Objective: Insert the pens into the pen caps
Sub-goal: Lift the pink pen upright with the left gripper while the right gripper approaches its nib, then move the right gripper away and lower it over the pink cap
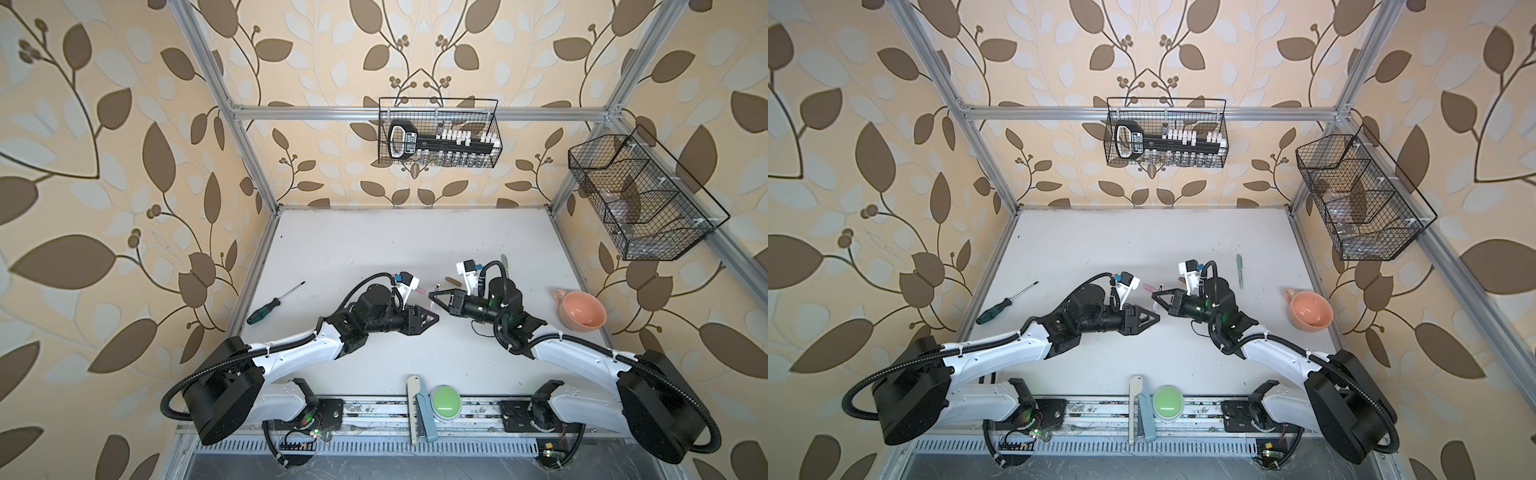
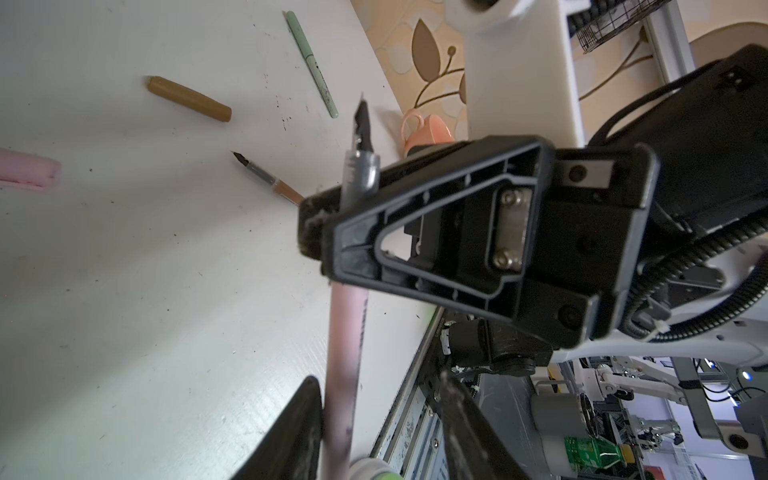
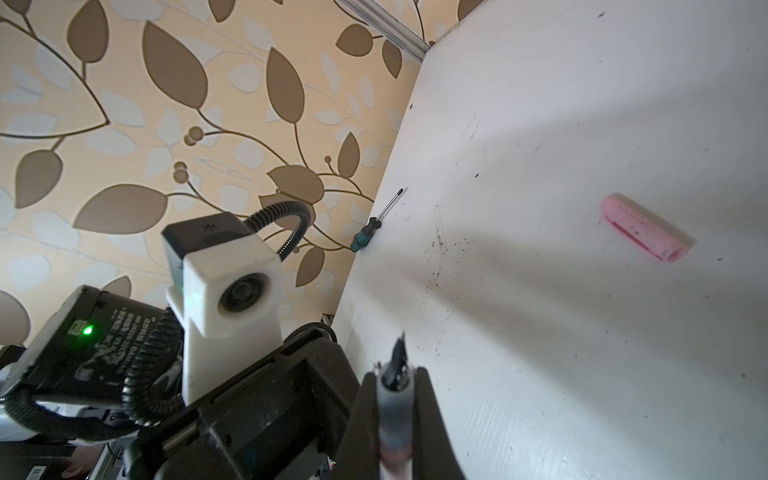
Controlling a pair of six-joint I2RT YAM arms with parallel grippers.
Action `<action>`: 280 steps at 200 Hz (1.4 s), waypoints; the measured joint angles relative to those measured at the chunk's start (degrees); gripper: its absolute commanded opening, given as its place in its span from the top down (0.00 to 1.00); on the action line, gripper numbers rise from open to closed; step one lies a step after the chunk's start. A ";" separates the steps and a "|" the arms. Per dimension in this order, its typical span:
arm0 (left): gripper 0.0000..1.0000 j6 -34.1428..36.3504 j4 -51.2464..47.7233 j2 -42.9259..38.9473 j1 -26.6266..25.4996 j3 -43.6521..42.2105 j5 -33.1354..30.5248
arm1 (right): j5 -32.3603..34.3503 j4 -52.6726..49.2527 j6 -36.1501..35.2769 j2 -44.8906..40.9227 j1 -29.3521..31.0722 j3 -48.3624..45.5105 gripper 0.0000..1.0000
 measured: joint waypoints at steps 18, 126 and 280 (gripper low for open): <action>0.55 0.02 -0.07 0.00 0.00 0.00 0.04 | -0.02 0.35 0.17 0.00 0.00 0.00 1.00; 0.78 1.18 -4.00 1.95 0.00 0.94 0.94 | -0.22 1.84 0.83 1.25 0.74 0.00 1.00; 0.90 12.44 -30.58 -10.27 0.00 5.79 -10.21 | 12.76 -47.84 -30.77 -2.01 -0.48 29.38 0.45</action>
